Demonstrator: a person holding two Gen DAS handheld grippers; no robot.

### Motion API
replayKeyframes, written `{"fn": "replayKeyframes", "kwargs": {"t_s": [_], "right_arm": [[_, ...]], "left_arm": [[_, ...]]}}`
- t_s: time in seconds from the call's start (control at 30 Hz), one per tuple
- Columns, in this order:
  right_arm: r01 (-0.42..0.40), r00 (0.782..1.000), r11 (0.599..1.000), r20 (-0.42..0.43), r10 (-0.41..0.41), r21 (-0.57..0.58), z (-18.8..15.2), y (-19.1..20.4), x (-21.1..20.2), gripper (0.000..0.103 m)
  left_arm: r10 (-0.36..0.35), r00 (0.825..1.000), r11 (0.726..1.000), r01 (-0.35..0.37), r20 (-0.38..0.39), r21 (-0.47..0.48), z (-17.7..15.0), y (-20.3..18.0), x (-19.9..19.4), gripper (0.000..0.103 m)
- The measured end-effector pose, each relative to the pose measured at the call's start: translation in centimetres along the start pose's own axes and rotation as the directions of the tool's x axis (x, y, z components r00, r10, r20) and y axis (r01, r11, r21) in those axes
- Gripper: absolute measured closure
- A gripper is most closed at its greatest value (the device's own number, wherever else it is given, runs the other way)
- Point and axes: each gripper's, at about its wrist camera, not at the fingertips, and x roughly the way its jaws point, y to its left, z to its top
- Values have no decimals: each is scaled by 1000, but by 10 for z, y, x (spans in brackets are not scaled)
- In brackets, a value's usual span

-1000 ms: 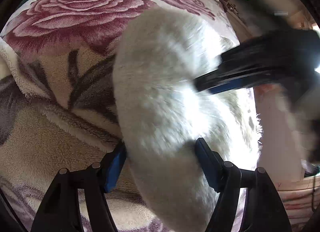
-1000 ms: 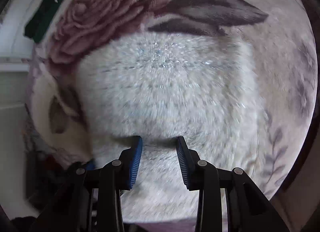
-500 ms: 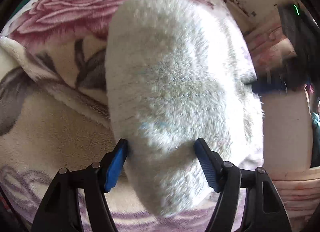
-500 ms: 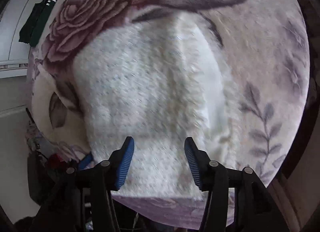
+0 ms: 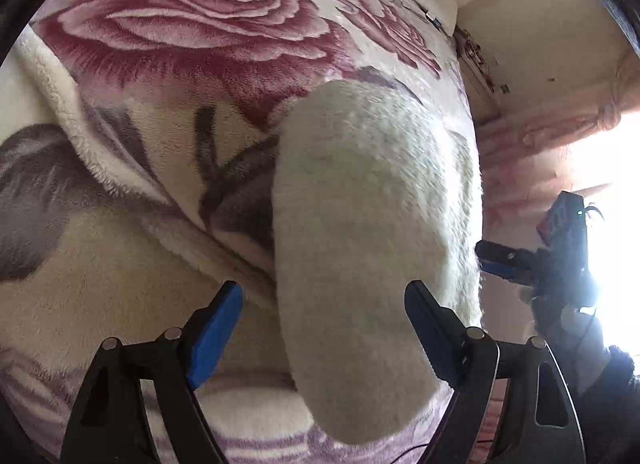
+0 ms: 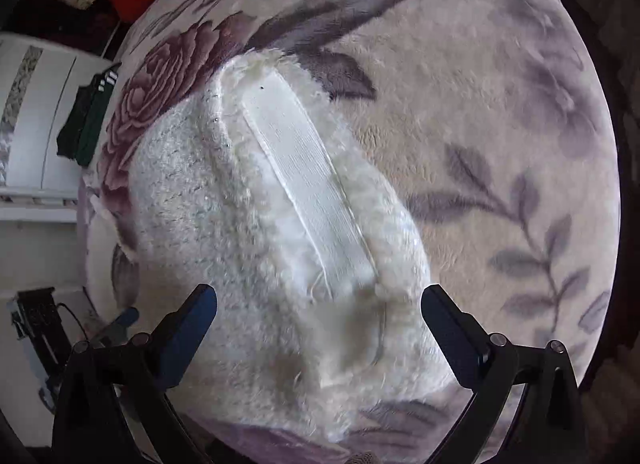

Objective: Fold large clothes

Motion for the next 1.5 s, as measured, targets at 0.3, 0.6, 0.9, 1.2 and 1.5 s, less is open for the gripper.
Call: {"fn": "replayKeyframes", "kwargs": {"t_s": [0.3,0.6,0.9,1.2,1.5], "right_arm": [[-193,975,966,-145,169,-171,44,-54,60,0],[-453,849,891,-293,439,24,51,-96,89,0],[-563,798,802,-119,590,199,36,-118,58,38],[-633,771,744,86,631,212,99,-105,8,45],[-619,778,768,259,572,162,292,-95,-7,45]], "left_arm": [[-259,962,963,251,-89,-98,23,9,66,17],[-303,953,948,298,-27,-115,23,4,58,22],[-295,955,954,293,-31,-56,71,-15,39,34],[-326,944,940,329,-44,91,192,-35,41,34],[-354,931,888,364,-85,281,405,-53,110,34]]}}
